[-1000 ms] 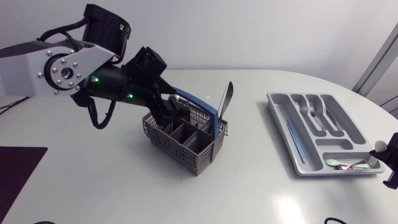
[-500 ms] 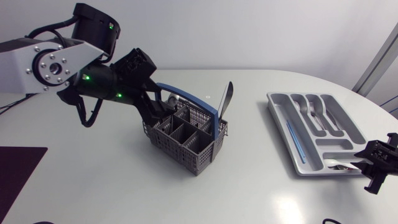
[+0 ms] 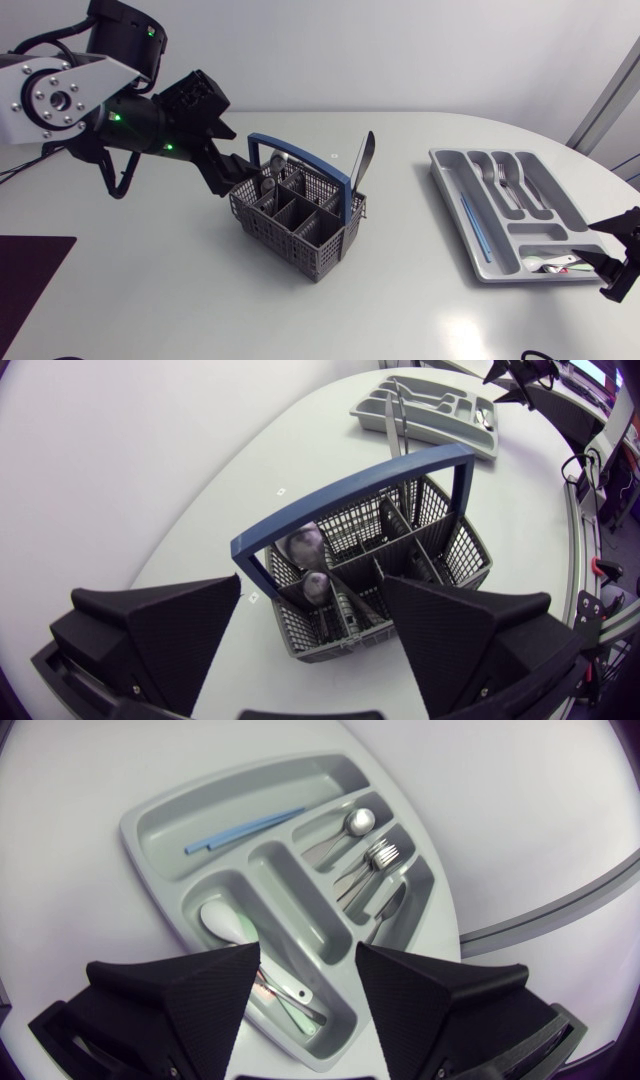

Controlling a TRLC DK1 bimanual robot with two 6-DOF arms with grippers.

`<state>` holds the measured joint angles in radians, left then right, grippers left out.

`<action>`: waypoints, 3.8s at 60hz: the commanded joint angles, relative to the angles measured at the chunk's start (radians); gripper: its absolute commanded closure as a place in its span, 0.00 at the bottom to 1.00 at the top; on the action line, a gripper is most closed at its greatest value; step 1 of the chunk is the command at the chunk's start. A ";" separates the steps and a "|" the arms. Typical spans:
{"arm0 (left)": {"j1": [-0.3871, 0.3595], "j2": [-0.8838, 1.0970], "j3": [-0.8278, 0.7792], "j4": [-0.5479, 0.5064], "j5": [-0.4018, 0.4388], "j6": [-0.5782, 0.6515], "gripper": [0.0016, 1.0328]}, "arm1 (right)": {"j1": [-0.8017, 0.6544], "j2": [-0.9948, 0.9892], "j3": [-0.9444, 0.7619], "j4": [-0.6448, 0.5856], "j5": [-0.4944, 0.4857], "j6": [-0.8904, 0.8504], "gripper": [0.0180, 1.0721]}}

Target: Sort the cutlery from the basket into the organizer compartments.

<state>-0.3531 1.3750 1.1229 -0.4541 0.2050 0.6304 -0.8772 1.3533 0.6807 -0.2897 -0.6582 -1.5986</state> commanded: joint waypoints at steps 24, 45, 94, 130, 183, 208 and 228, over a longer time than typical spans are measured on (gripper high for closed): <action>0.045 0.114 -0.038 0.071 0.005 0.060 0.05 | 0.261 -0.260 -0.122 -0.227 -0.190 0.246 0.29; 0.108 0.170 -0.077 0.074 0.005 0.095 0.07 | 0.567 -0.414 -0.141 -0.304 -0.181 0.443 0.29; -0.127 0.185 -0.253 0.187 0.007 0.077 0.11 | 1.123 -0.522 -0.069 -0.269 0.026 0.917 0.29; -0.167 -0.008 -0.298 0.242 0.007 -0.057 0.09 | 1.386 -0.407 -0.055 -0.088 0.201 1.168 0.29; -0.176 -0.057 -0.353 0.244 0.022 -0.037 0.09 | 1.242 -0.315 0.022 -0.043 0.210 1.089 0.29; -0.190 0.062 -0.298 0.427 0.215 -0.285 0.09 | 1.265 -0.522 -0.096 -0.071 0.209 1.135 0.29; -0.192 0.139 -0.328 0.641 0.194 -0.439 0.09 | 1.199 -0.609 -0.162 -0.081 0.143 1.115 0.29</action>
<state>-0.5392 1.4681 0.7975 0.1776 0.4278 0.2234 0.3374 0.7582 0.5503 -0.3641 -0.5014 -0.4934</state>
